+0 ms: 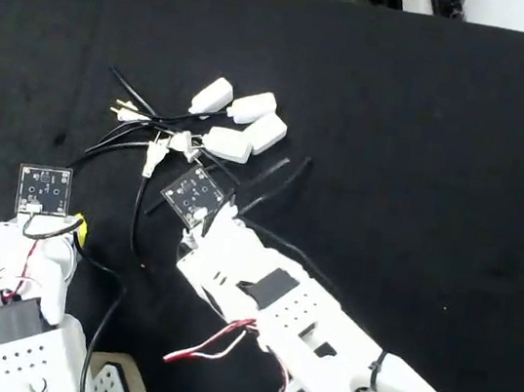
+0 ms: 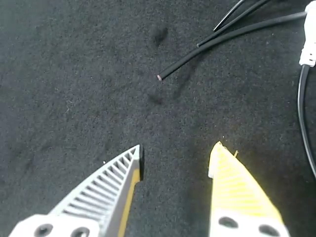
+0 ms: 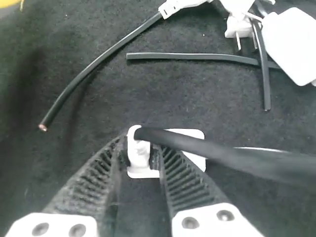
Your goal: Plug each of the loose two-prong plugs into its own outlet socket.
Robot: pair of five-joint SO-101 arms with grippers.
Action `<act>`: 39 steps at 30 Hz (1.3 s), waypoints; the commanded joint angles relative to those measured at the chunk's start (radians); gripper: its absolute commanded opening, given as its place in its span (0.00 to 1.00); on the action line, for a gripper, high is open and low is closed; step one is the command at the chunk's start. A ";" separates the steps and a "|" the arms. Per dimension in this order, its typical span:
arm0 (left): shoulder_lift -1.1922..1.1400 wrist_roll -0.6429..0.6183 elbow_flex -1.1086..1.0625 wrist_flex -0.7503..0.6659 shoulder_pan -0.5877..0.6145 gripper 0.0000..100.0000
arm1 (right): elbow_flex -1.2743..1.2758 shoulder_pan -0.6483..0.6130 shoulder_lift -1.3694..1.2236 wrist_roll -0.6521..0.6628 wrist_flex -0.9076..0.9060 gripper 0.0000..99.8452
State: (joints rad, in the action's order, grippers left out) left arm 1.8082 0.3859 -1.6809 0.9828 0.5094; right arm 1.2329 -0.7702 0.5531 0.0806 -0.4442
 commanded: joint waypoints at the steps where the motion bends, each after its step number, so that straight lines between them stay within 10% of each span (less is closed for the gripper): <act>1: 0.003 0.008 -0.018 0.002 0.010 0.23 | 0.067 -0.051 -0.015 -0.020 -0.048 0.01; 39: 0.006 0.002 0.090 0.086 -0.081 0.22 | -0.291 -0.041 0.450 -0.018 -0.554 0.01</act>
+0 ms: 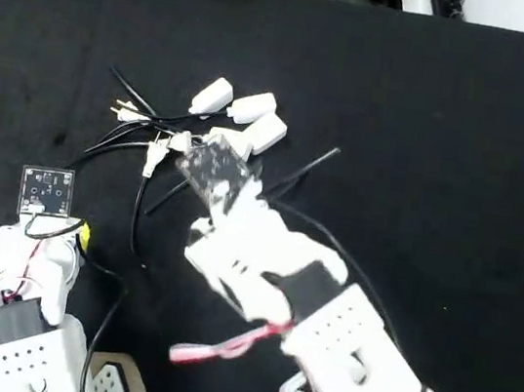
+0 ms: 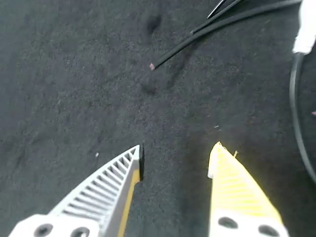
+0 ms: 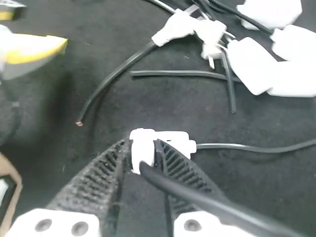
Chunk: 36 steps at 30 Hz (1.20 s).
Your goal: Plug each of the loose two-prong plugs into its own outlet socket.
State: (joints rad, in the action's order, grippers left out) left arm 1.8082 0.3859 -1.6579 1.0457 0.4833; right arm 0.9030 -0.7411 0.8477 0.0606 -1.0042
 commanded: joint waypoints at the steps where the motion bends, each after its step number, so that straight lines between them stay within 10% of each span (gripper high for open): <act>1: 0.006 0.002 0.065 0.037 -0.071 0.22 | 0.070 -0.084 0.203 0.002 0.018 0.01; 12: 0.006 0.009 0.005 0.071 -0.085 0.22 | 0.530 -0.074 0.283 0.020 0.359 0.01; 36: 0.006 0.011 -0.013 0.063 -0.087 0.23 | 0.208 0.023 -0.182 0.023 0.413 0.01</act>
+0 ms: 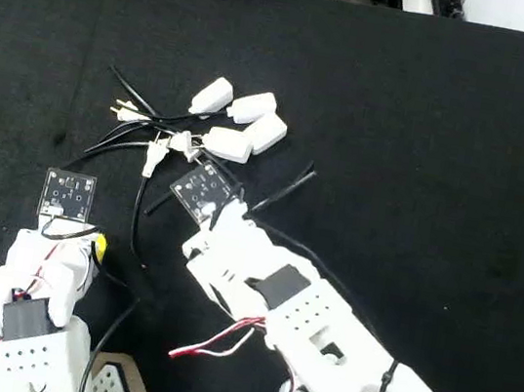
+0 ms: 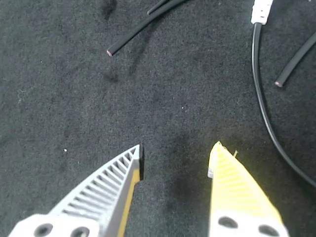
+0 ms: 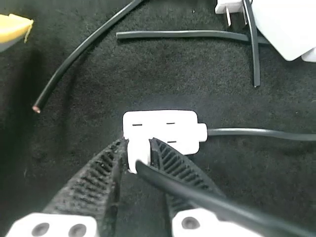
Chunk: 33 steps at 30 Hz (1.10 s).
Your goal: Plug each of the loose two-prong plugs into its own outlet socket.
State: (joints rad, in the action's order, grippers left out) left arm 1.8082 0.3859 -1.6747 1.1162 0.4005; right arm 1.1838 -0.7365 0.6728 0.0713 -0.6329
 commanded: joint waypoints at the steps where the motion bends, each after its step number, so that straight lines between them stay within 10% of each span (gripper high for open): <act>1: 0.006 0.011 0.004 -0.008 -0.004 0.23 | -0.073 0.018 -0.007 0.018 0.052 0.01; 33: 0.006 0.011 0.004 -0.008 -0.004 0.23 | -0.108 0.014 -0.306 0.064 0.106 0.03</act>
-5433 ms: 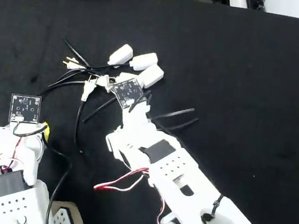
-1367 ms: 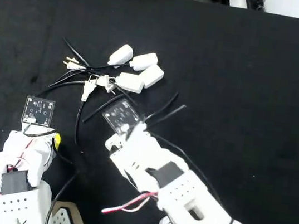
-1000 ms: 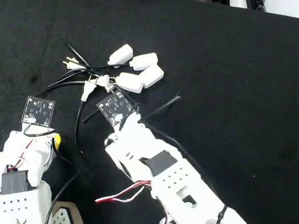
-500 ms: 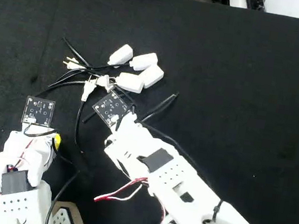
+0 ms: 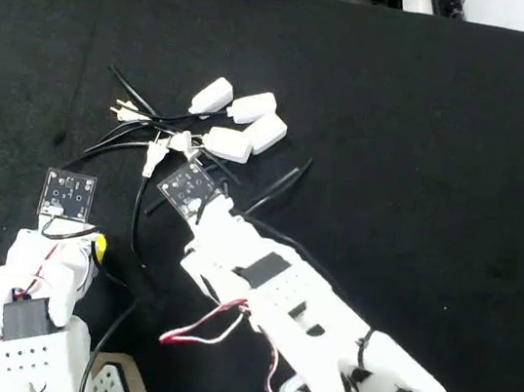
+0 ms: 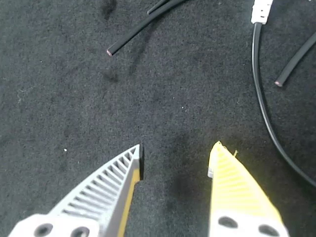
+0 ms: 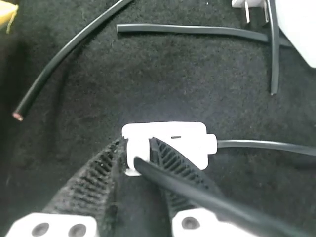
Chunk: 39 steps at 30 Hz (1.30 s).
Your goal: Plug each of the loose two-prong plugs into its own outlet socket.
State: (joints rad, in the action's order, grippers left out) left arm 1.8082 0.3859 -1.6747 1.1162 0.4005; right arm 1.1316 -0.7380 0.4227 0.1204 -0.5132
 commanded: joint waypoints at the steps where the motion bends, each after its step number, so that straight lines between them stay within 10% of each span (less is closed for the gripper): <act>1: 0.006 0.011 0.004 -0.008 -0.004 0.23 | -0.071 0.017 -0.061 0.029 -0.026 0.05; 8: 0.006 0.011 0.002 -0.008 -0.004 0.23 | -0.303 0.014 0.021 0.104 -0.428 0.34; 17: 0.006 0.011 0.002 -0.008 -0.004 0.23 | -0.587 0.160 0.145 0.219 -0.908 0.38; 27: 0.006 0.011 0.002 -0.008 -0.004 0.23 | -0.234 -0.101 0.111 0.164 -0.565 0.38; 39: 0.006 0.011 0.002 -0.008 -0.004 0.23 | -0.071 -0.078 0.082 0.048 -0.213 0.56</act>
State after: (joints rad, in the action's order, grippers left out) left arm 1.8082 0.3859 -1.6747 1.1162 0.4005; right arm 1.0472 -0.8193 0.5332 0.2048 -0.8278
